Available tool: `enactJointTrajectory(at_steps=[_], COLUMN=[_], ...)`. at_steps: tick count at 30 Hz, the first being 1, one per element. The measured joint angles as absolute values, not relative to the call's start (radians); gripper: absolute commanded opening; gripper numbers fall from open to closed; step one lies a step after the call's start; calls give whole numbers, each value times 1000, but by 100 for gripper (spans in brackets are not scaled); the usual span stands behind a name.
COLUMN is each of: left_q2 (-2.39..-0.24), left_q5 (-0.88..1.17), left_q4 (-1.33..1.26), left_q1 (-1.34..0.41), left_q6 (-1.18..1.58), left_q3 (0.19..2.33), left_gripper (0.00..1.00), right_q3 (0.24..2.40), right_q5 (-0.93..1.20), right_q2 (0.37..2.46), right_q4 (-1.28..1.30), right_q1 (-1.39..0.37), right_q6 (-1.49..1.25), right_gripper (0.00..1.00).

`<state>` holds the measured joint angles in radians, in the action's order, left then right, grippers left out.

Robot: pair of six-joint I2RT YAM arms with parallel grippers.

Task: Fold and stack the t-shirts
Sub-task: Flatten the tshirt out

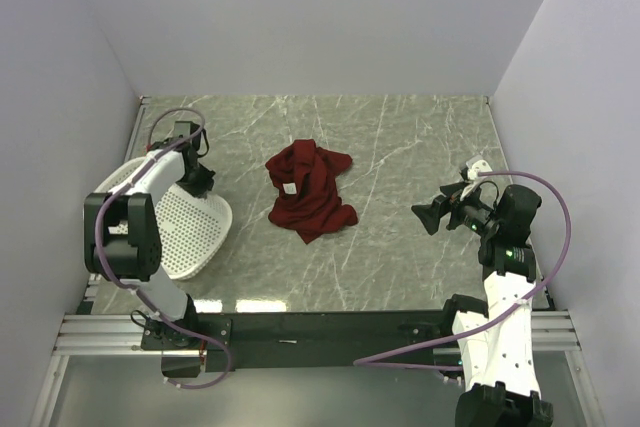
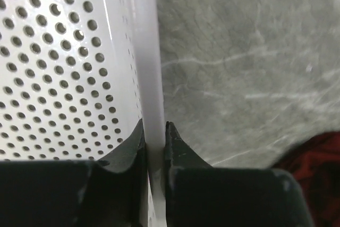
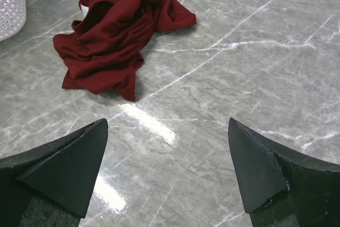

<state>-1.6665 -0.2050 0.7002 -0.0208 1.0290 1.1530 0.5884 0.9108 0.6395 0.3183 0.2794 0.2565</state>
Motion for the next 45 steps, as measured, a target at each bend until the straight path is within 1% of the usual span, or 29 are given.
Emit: enactJointTrajectory(at_steps=[6, 11, 19, 24, 28, 33, 37, 45], left_q2=[-1613, -1611, -1763, -1917, -2032, -2115, -2173, -2285], left_q5=[-133, -60, -17, -25, -58, -83, -108, -150], left_q4=[659, 625, 588, 587, 582, 583, 583, 624], left_q1=[-31, -38, -44, -41, -25, 8, 32, 52], left_q6=[746, 460, 1, -182, -247, -269, -265, -199], left_q3=[1120, 1140, 1339, 1497, 1611, 1703, 1785, 1958], left_gripper=[0, 0, 0, 0, 0, 0, 2, 1], right_q3=[588, 588, 588, 588, 588, 589, 593, 616], right_q5=[911, 910, 911, 911, 911, 924, 934, 948], right_q2=[643, 645, 666, 685, 686, 694, 713, 732], right_q4=[319, 319, 319, 324, 325, 329, 345, 373], right_q1=[279, 279, 279, 279, 279, 279, 279, 279], right_q6=[258, 260, 260, 260, 260, 261, 266, 279], right_gripper=[100, 100, 100, 100, 100, 100, 99, 99])
